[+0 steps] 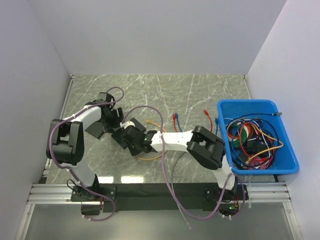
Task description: Insert the plug into the switch port
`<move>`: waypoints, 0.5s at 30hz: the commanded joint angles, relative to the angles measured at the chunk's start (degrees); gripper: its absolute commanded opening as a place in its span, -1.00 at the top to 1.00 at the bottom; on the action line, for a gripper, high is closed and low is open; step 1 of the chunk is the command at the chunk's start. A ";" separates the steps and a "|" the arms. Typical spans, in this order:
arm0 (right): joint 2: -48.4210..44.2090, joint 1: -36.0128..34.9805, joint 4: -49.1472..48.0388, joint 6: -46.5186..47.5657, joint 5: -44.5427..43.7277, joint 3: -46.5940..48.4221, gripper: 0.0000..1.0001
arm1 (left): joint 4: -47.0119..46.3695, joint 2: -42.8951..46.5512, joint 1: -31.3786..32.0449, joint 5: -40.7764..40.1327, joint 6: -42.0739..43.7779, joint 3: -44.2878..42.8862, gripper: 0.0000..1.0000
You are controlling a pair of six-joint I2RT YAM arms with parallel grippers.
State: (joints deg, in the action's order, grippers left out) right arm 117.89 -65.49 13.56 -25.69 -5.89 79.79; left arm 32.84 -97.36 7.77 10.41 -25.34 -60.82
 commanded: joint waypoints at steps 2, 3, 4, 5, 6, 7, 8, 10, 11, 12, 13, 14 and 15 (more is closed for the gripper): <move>1.47 -0.51 1.38 0.12 -0.70 4.06 1.00 | 0.12 -0.37 0.32 -0.04 -0.32 -0.09 -0.51; 1.56 -0.51 1.47 0.12 -0.61 4.67 1.00 | 0.03 -0.37 0.32 0.13 -0.41 -0.09 -0.51; 1.73 -0.51 1.64 0.20 -0.70 5.02 1.00 | 0.12 -0.37 0.32 0.13 -0.32 -0.09 -0.50; 1.99 -0.51 1.90 0.29 -1.05 5.37 1.00 | 0.12 -0.46 0.32 0.13 -0.32 -0.09 -0.50; 2.08 -0.42 2.43 0.38 -1.14 5.81 1.00 | 0.12 -0.37 0.32 0.22 -0.32 -0.09 -0.50; 2.26 -0.42 2.61 0.38 -1.23 6.43 1.00 | 0.12 -0.46 0.32 0.31 -0.32 -0.09 -0.50; 2.44 -0.51 2.70 0.47 -1.49 6.69 1.00 | 0.12 -0.46 0.32 0.39 -0.32 -0.18 -0.49; 2.44 -0.51 3.05 0.47 -2.02 7.39 1.00 | 0.21 -0.55 0.40 0.31 -0.23 -0.09 -0.49; 2.35 -0.51 3.14 0.56 -2.11 7.57 1.00 | 0.21 -0.55 0.40 0.31 -0.23 0.00 -0.49; 2.44 -0.34 3.40 0.47 -2.46 7.75 1.00 | 0.03 -0.46 0.49 0.31 -0.23 0.00 -0.49; 2.35 -0.25 3.49 0.56 -2.63 8.19 1.00 | 0.12 -0.46 0.67 0.13 -0.23 0.08 -0.48; 2.26 -0.25 3.66 0.64 -2.63 8.36 1.00 | 0.29 -0.55 0.67 0.22 -0.15 0.00 -0.48; 2.35 -0.25 3.93 0.64 -2.63 8.63 1.00 | 0.29 -0.55 0.84 0.05 -0.15 0.08 -0.48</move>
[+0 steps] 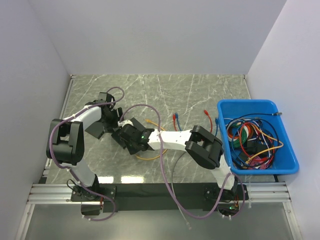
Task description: Insert the plug into the switch port
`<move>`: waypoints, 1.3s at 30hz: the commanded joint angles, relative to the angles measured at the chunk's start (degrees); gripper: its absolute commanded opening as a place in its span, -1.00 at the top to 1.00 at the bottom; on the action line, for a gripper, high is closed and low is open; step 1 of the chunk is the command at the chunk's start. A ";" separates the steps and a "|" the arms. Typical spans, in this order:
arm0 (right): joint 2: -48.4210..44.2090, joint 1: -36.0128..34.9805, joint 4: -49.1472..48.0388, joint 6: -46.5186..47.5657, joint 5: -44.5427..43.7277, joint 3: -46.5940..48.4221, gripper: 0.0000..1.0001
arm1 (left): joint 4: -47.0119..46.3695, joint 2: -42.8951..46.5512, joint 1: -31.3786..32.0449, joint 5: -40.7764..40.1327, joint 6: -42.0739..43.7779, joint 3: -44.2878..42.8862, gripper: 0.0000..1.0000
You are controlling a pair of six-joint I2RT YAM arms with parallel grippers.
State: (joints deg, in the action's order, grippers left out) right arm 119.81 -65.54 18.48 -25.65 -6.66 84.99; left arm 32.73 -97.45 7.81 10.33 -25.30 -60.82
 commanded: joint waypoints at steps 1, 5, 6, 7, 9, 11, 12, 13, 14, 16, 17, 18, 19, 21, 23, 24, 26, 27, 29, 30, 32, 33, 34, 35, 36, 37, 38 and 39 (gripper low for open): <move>0.43 -0.03 -0.99 0.60 -1.96 3.95 1.00 | 0.40 -0.55 0.80 0.22 -0.19 0.08 -0.48; 1.39 0.23 -0.46 0.69 -1.96 5.10 1.00 | 0.49 -0.55 0.98 0.22 -0.10 0.00 -0.48; 1.74 0.24 -0.46 0.60 -1.87 5.27 1.00 | 0.40 -0.55 0.98 0.22 -0.01 0.00 -0.48; 2.00 0.32 -0.46 0.43 -1.87 5.53 1.00 | 0.40 -0.55 1.06 0.31 -0.10 0.08 -0.48; 2.71 0.59 -0.81 -0.01 -1.70 5.62 1.00 | 0.14 -0.64 1.24 0.66 -0.19 0.26 -0.48; 3.24 1.02 -1.25 -0.63 -1.52 5.45 1.00 | -0.21 -0.64 1.33 2.85 -0.36 0.61 -0.48; 3.41 1.20 -1.51 -0.89 -1.43 5.45 1.00 | -0.47 -0.98 1.59 3.47 -0.54 0.79 -0.47; 3.41 1.29 -1.69 -1.07 -1.60 5.27 1.00 | -0.47 -1.08 1.76 3.82 -0.54 0.96 -0.47; 3.50 1.55 -1.87 -1.50 -1.61 5.27 1.00 | -0.56 -1.08 2.03 4.08 -0.63 1.05 -0.47; 3.41 1.90 -2.31 -1.86 -1.87 5.10 1.00 | -0.74 -1.34 2.82 4.52 -0.72 1.23 -0.48; 3.41 2.08 -2.40 -2.30 -1.96 5.10 1.00 | -0.83 -1.43 2.99 5.31 -0.72 1.31 -0.48; 3.41 2.34 -2.40 -2.47 -2.13 5.10 1.00 | -0.91 -1.60 3.43 5.40 -0.80 1.31 -0.48; 3.24 2.43 -2.48 -2.65 -2.39 5.01 1.00 | -0.83 -1.69 3.70 5.41 -0.80 1.31 -0.47; 3.15 2.87 -2.48 -3.09 -2.75 5.10 1.00 | -0.83 -1.95 4.22 4.62 -0.80 1.40 -0.48; 2.71 3.22 -2.40 -3.79 -2.93 5.18 1.00 | -0.65 -2.30 4.66 4.09 -0.89 1.40 -0.47; 2.45 3.66 -2.48 -4.06 -2.92 5.27 1.00 | -0.65 -2.48 4.75 4.26 -0.80 1.40 -0.48; 1.83 3.92 -2.22 -4.58 -2.84 5.53 1.00 | -0.82 -2.83 4.93 4.61 -0.98 1.49 -0.48; 1.66 4.10 -2.05 -4.85 -3.01 6.06 1.00 | -0.83 -2.92 4.93 4.61 -0.98 1.49 -0.48; 1.57 4.37 -1.00 -5.64 -3.45 6.76 1.00 | -0.65 -3.10 5.11 4.35 -0.98 1.49 -0.48; 1.57 4.71 -0.73 -5.99 -3.97 7.55 1.00 | -0.74 -3.27 5.11 4.35 -0.98 1.66 -0.48; 1.92 5.33 0.41 -7.57 -4.50 8.26 1.00 | -0.74 -3.36 5.19 4.70 -1.07 1.67 -0.47; 2.09 5.51 0.85 -8.18 -4.77 9.22 1.00 | -0.83 -3.36 5.19 4.88 -1.07 1.75 -0.48; 2.53 5.77 1.20 -9.41 -5.03 9.58 1.00 | -0.83 -3.36 5.28 5.05 -1.07 1.84 -0.47; 2.88 6.29 2.08 -10.12 -5.30 9.93 1.00 | -0.83 -3.54 5.37 5.05 -1.07 1.76 -0.47; 3.15 6.47 2.26 -10.56 -5.30 10.28 1.00 | -0.83 -3.54 5.37 5.05 -1.15 1.84 -0.47; 3.24 6.56 2.18 -11.43 -5.56 10.28 1.00 | -0.91 -3.62 5.46 5.31 -1.16 2.02 -0.47; 3.33 6.82 2.35 -11.79 -5.65 10.37 1.00 | -1.00 -3.80 5.81 5.49 -1.16 2.11 -0.47; 3.33 7.00 2.35 -12.05 -5.91 10.63 1.00 | -1.00 -3.80 5.98 5.58 -1.16 2.11 -0.47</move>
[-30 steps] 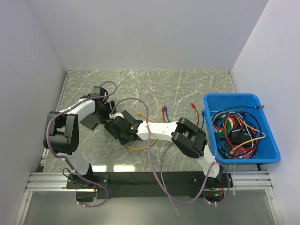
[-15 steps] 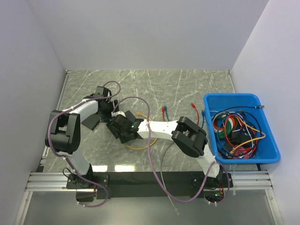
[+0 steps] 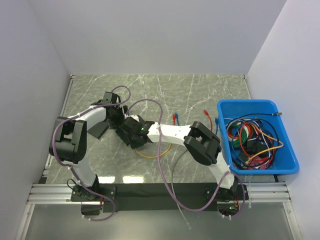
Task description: Insert the plug into the switch port
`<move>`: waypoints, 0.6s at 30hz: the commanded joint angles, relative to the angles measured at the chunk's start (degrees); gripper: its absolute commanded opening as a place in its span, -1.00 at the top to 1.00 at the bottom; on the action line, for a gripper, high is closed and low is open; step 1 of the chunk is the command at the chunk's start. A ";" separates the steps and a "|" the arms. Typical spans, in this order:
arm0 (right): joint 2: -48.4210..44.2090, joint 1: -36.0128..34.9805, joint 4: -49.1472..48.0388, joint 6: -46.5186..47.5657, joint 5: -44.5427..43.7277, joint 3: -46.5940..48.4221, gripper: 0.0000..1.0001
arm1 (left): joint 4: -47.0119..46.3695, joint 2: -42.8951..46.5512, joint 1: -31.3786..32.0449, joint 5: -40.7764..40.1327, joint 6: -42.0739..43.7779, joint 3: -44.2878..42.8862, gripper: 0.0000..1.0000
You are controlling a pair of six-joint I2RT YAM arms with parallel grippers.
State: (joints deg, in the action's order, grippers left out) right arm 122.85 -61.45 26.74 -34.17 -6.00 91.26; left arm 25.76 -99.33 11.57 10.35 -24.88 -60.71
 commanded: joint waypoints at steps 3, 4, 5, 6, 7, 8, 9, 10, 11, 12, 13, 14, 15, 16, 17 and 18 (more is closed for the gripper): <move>1.34 3.53 -5.74 -4.15 -6.22 5.76 1.00 | 5.97 -2.18 2.84 5.73 -1.48 2.08 -0.47; 1.69 3.44 -5.65 -3.89 -6.04 6.38 1.00 | 5.80 -2.18 2.93 5.65 -1.57 2.17 -0.47; 2.04 3.53 -5.47 -3.80 -6.13 7.08 1.00 | 5.79 -2.10 3.19 5.82 -1.66 2.26 -0.47; 2.74 3.62 -5.04 -3.71 -6.13 8.57 1.00 | 5.79 -2.18 3.28 5.91 -1.57 2.26 -0.47; 3.10 3.62 -4.95 -3.27 -6.13 9.28 1.00 | 5.71 -2.27 3.37 6.00 -1.66 2.35 -0.47; 3.45 3.62 -4.68 -3.18 -6.48 10.15 1.00 | 5.62 -2.27 3.63 6.17 -1.66 2.35 -0.47; 4.06 3.79 -4.07 -3.01 -6.92 11.82 1.00 | 5.71 -2.36 3.81 6.09 -1.75 2.44 -0.47; 4.59 3.97 -3.89 -2.66 -6.83 12.70 1.00 | 5.71 -2.36 3.98 6.17 -1.66 2.35 -0.47; 4.86 4.14 -3.28 -2.48 -6.75 14.63 1.00 | 5.79 -2.53 4.33 6.09 -1.66 2.52 -0.48; 5.29 4.15 -2.75 -2.56 -7.61 15.69 1.00 | 5.79 -2.45 4.51 6.35 -1.75 2.61 -0.48; 6.08 4.58 -2.31 -2.74 -7.97 16.83 1.00 | 5.79 -2.45 4.60 6.52 -1.66 2.61 -0.48; 6.52 4.85 -1.79 -3.09 -8.58 17.80 1.00 | 5.62 -2.36 4.69 6.87 -1.83 2.70 -0.48; 7.40 5.20 -0.74 -3.53 -9.29 19.81 1.00 | 5.53 -2.27 4.69 7.31 -1.92 2.79 -0.48; 7.84 5.90 -0.29 -4.31 -9.21 20.70 1.00 | 5.36 -2.27 4.69 7.49 -1.84 2.87 -0.48; 8.28 6.25 -0.20 -4.67 -9.03 21.58 1.00 | 5.44 -2.27 4.77 7.67 -1.92 2.88 -0.48; 8.55 6.52 -0.29 -4.94 -8.77 22.72 1.00 | 5.36 -2.36 4.86 7.58 -2.01 3.05 -0.48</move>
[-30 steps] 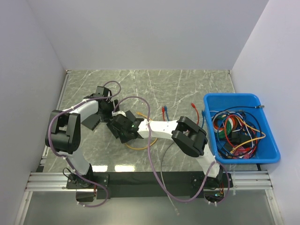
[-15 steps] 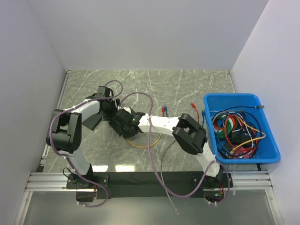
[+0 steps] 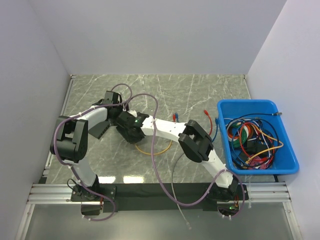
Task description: Insert the plug into the switch port
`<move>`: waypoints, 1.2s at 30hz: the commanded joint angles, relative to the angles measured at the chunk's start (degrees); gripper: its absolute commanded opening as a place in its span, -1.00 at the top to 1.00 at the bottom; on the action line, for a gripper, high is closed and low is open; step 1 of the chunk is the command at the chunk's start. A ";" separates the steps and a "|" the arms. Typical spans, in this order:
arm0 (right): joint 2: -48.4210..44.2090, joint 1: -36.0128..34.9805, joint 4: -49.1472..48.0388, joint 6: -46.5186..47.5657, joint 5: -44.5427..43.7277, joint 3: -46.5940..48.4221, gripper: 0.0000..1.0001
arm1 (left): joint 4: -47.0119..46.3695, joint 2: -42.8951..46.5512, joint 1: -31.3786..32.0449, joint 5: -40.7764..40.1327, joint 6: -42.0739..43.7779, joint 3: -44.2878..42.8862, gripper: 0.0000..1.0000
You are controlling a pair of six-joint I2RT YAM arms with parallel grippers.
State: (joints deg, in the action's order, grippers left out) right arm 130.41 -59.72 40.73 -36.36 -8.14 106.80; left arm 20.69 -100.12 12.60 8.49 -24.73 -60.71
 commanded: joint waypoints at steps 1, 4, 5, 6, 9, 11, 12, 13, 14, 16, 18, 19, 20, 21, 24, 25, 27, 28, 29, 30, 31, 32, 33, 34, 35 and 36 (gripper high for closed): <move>1.94 5.14 -14.19 -3.71 -6.88 7.80 1.00 | 10.43 -1.49 3.92 9.53 -2.16 3.05 -0.47; 4.32 5.93 -12.70 -5.47 -8.20 11.40 1.00 | 10.25 -1.75 4.27 10.57 -2.16 3.23 -0.47; 5.02 6.11 -12.43 -5.74 -8.29 12.19 1.00 | 10.08 -1.92 4.45 10.75 -2.25 3.23 -0.48; 6.42 6.28 -12.34 -6.00 -8.03 13.94 1.00 | 10.07 -1.84 4.54 11.19 -2.25 3.31 -0.48; 8.54 6.55 -13.13 -6.27 -7.94 16.41 1.00 | 9.90 -1.66 4.80 11.99 -2.43 3.40 -0.48; 8.98 6.73 -14.96 -6.27 -7.51 16.07 1.00 | 9.99 -1.84 4.89 11.73 -2.43 3.49 -0.48; 8.99 6.64 -15.76 -6.01 -7.24 15.72 1.00 | 10.07 -1.92 4.98 11.55 -2.34 3.49 -0.48; 8.99 6.73 -16.64 -5.66 -6.63 15.28 1.00 | 9.99 -2.01 4.98 11.55 -2.34 3.32 -0.48; 8.99 6.64 -17.43 -5.22 -6.10 14.93 1.00 | 10.16 -2.01 4.98 11.29 -2.34 3.32 -0.48; 8.64 6.46 -18.23 -4.43 -4.96 13.44 1.00 | 10.34 -2.01 4.98 10.41 -2.34 3.05 -0.49; 6.80 6.38 -21.11 -2.94 -3.64 8.98 1.00 | 10.86 -2.01 4.89 8.83 -2.25 2.79 -0.50; 6.00 6.20 -22.17 -2.49 -3.37 7.21 1.00 | 10.95 -2.01 4.89 8.39 -2.16 2.53 -0.50; 5.30 5.85 -24.19 -1.88 -3.11 3.80 0.91 | 11.04 -2.01 4.72 8.04 -1.99 2.52 -0.50; 3.90 5.67 -24.82 -1.00 -3.20 2.28 0.84 | 11.21 -1.93 4.63 7.42 -2.16 2.52 -0.50; 1.44 4.80 -26.31 0.67 -3.28 -3.08 0.56 | 11.48 -1.49 3.75 5.66 -2.08 2.26 -0.50; 0.82 4.53 -26.58 1.72 -3.98 -4.57 0.46 | 11.65 -1.22 3.40 4.18 -2.08 2.09 -0.50; -1.28 3.83 -27.63 2.95 -4.86 -8.62 0.24 | 11.92 -0.87 2.52 3.55 -1.99 1.65 -0.51; -1.99 3.56 -27.90 3.05 -5.21 -10.11 0.17 | 11.92 -0.78 1.99 3.46 -1.90 1.47 -0.51; -2.87 3.39 -28.77 3.40 -5.48 -13.00 0.07 | 11.92 -0.43 1.03 3.03 -2.07 1.30 -0.50; -4.53 3.13 -29.21 3.75 -5.57 -14.59 0.04 | 11.92 -0.26 0.50 2.85 -2.16 1.21 -0.51; -5.42 2.77 -29.56 3.84 -5.83 -16.00 0.00 | 11.92 0.18 -0.11 2.59 -2.16 1.03 -0.52; -6.21 2.60 -30.35 3.93 -5.92 -18.71 -0.07 | 11.83 0.97 -1.08 1.97 -2.34 0.94 -0.52; -7.96 1.64 -30.71 4.19 -6.18 -20.04 -0.10 | 11.83 1.32 -1.52 1.45 -2.51 0.77 -0.52; -8.76 1.11 -30.97 4.28 -6.53 -21.10 -0.14 | 11.83 1.67 -1.87 0.92 -2.51 0.59 -0.53; -9.55 0.58 -30.97 4.45 -7.06 -22.85 -0.21 | 11.74 2.37 -2.57 0.13 -2.69 0.68 -0.53; -11.04 0.05 -30.80 4.63 -8.02 -23.65 -0.24 | 11.74 2.56 -2.75 -0.14 -2.69 0.50 -0.53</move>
State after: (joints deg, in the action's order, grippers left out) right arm 122.26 -58.67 14.48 -32.73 -10.72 86.65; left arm 22.94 -99.59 10.50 6.68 -25.76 -61.10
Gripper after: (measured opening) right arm 0.600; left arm 0.764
